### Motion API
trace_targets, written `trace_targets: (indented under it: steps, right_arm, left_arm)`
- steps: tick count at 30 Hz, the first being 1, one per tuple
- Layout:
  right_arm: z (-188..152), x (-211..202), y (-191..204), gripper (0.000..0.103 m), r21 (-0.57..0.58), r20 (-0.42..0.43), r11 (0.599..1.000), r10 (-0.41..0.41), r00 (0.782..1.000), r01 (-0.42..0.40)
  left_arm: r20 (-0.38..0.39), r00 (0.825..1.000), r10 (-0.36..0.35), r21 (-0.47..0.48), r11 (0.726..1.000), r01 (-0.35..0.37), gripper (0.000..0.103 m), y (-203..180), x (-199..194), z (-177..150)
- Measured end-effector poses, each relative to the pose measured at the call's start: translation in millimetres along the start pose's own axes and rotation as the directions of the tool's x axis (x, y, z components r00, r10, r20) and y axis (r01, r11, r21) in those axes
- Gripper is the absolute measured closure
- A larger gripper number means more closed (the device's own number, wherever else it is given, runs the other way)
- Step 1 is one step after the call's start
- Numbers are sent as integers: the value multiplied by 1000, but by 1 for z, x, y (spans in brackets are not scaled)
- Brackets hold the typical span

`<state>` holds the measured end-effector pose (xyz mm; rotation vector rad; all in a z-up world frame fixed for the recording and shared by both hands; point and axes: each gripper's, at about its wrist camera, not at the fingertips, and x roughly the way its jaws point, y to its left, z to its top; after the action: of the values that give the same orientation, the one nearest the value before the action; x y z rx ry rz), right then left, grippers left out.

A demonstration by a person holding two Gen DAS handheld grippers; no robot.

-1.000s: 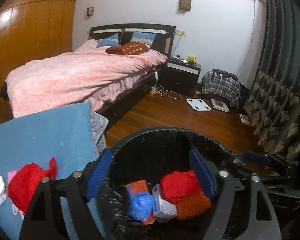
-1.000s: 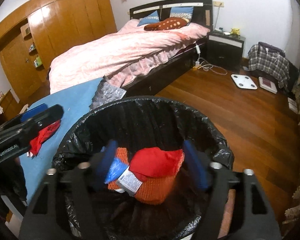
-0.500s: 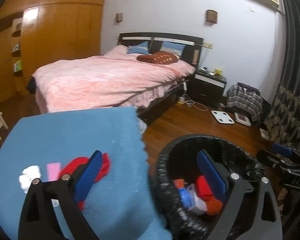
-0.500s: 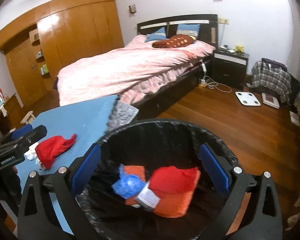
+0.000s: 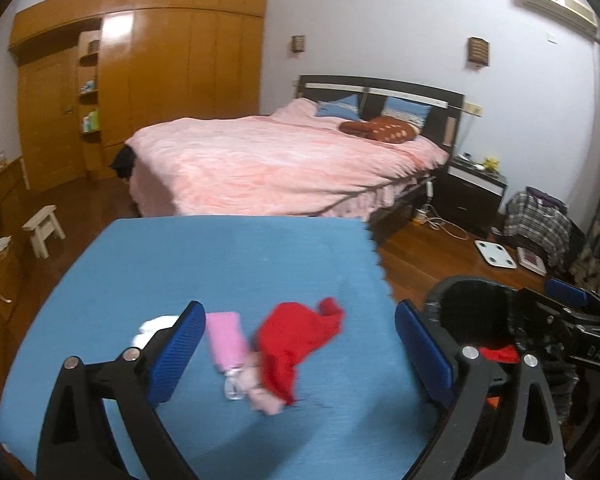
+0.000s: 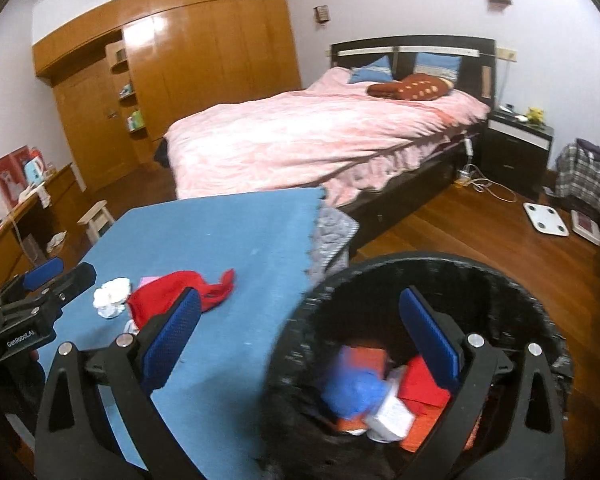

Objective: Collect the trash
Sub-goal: 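Move both grippers back to the remaining items on the table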

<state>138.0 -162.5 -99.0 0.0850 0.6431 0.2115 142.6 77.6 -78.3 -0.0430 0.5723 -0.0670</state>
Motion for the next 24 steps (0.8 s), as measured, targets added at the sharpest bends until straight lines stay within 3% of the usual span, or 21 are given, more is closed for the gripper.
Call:
trace_targets:
  steps: [15, 24]
  right_arm:
    - [5, 81, 92, 7, -70, -72, 992, 99, 993, -104]
    - [-12, 134, 117, 7, -92, -155, 990, 91, 984, -106]
  left_arm:
    - [-52, 986, 157, -79, 984, -161, 9, 100, 24, -23]
    - [-98, 980, 175, -98, 978, -184, 9, 127, 45, -40]
